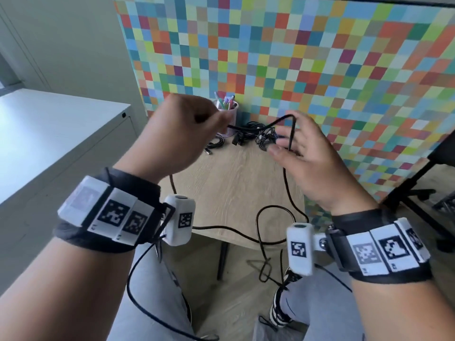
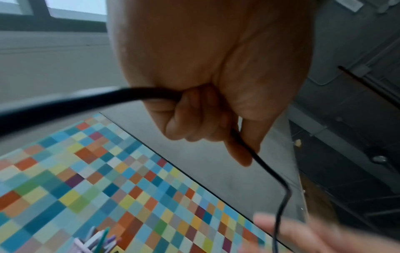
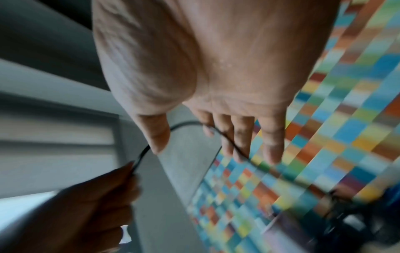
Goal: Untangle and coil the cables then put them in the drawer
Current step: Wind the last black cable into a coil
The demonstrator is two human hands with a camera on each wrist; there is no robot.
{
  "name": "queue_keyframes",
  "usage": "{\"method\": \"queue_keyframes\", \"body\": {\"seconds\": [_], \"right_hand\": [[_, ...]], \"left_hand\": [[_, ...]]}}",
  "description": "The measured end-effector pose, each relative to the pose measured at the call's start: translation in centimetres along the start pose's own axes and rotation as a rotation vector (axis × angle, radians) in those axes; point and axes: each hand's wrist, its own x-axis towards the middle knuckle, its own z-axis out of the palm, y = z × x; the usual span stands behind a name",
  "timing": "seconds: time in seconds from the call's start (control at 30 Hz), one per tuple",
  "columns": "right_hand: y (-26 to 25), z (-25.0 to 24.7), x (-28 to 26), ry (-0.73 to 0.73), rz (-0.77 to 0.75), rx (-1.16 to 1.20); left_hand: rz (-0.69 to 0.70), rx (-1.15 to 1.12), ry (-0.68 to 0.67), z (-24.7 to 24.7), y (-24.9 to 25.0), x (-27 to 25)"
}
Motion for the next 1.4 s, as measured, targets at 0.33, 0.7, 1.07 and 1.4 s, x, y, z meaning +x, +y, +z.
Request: {"method": "queue_keyframes", "body": {"seconds": [0.33, 0.7, 1.07, 1.4], "right_hand": [[-4.2, 2.1, -0.5, 0.04, -0.309, -0.548], [-1.1, -6.4, 0.1, 0.617, -0.077, -0.118], [-2.8, 2.4, -1.7, -0.178, -0.122, -0.495], [-1.0, -3.0, -1.3, 0.204, 0.001, -0.3]], "left_hand": [[0.007, 0.113, -0.047, 1.0, -0.5, 0.2], [-0.266, 0.269, -0.155, -0.4, -6.9, -1.8], [0.005, 0.289, -0.208, 4.0, -1.6, -1.4], [-0.295, 0.035, -0.229, 0.5, -5.2, -1.8]]}}
